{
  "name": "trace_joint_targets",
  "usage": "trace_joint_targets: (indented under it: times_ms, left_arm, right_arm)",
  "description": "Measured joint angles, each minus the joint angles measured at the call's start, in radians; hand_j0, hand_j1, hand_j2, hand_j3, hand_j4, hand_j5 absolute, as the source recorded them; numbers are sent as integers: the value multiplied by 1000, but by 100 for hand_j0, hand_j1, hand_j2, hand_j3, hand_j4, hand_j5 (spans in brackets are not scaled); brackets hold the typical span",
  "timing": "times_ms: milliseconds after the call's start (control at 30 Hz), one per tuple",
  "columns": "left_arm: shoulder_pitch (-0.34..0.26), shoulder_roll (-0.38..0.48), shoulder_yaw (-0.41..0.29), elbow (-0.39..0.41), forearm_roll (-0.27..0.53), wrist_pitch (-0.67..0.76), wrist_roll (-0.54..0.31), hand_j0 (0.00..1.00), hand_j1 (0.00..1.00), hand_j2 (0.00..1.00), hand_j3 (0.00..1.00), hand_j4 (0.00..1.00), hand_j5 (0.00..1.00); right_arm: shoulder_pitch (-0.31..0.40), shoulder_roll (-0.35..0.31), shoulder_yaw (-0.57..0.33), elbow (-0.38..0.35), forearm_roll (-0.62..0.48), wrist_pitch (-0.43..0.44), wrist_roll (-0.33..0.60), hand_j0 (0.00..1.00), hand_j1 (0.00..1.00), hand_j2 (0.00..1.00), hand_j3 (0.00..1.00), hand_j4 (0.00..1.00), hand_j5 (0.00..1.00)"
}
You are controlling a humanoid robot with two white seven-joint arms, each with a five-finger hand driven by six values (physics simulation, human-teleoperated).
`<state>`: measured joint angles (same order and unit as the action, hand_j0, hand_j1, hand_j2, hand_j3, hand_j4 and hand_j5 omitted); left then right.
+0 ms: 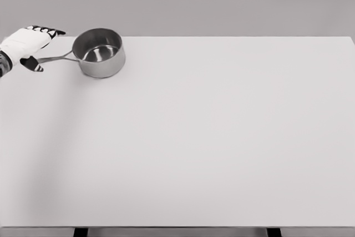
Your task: Rotate pot handle
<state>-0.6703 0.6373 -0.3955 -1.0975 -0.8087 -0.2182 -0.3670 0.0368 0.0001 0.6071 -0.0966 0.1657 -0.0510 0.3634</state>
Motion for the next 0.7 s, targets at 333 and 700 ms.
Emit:
trace_joint_targets:
  times_ms: [333,700]
  left_arm:
    - [-72,-32,0,102,-22,0,-1,100,100,100,100,100,100]
    - [-118,-95,0,201,-63,0,0,100,100,100,100,100,100]
  right_arm:
    - [0,0,0,0,0,0,0,100,100,100,100,100,100]
    - [0,0,0,0,0,0,0,100,100,100,100,100,100]
